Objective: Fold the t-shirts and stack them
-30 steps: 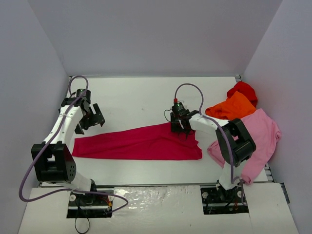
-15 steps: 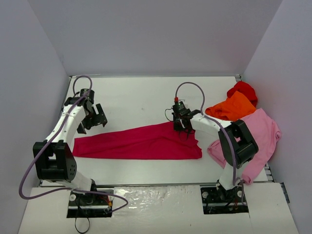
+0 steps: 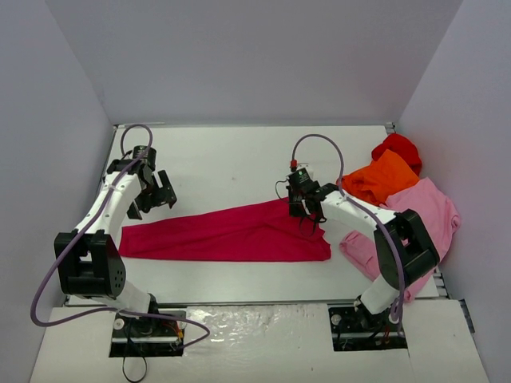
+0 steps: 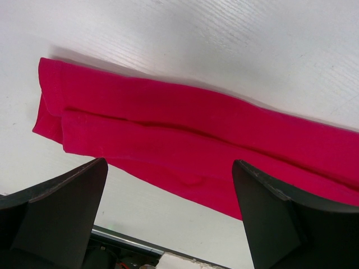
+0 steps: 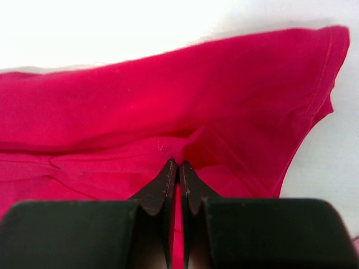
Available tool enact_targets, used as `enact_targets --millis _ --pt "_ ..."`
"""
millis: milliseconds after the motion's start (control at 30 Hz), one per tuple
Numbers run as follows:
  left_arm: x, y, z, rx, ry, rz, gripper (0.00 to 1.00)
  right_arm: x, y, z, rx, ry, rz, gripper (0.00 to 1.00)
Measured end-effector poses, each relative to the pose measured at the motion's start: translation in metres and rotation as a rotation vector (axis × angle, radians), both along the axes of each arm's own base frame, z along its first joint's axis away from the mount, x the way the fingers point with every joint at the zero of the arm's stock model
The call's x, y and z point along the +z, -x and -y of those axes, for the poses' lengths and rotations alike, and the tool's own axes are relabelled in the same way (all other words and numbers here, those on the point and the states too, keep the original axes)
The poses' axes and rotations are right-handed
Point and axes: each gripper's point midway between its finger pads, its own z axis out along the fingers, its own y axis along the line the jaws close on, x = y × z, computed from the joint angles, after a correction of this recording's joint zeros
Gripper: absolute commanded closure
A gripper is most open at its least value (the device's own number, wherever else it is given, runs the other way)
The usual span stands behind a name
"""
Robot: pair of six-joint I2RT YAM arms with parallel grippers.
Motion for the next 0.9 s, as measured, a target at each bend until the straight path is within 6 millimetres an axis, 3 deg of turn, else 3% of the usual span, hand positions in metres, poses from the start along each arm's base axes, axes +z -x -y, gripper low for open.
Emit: enact_targets --millis 200,667,900 --pt "0.0 0.0 0.0 0.0 -0.001 0.001 0.08 0.003 0.014 0.002 0.008 -0.007 -0.005 1.0" --pt "0.001 0.0 0.003 -0.012 -0.004 0.005 0.08 0.047 0.073 -0.002 0.023 -0.139 0.05 1.0" --pt "0.006 0.001 0.005 -0.017 -0.004 0.022 0.08 0.041 0.106 -0.006 0.034 -0.163 0.007 1.0"
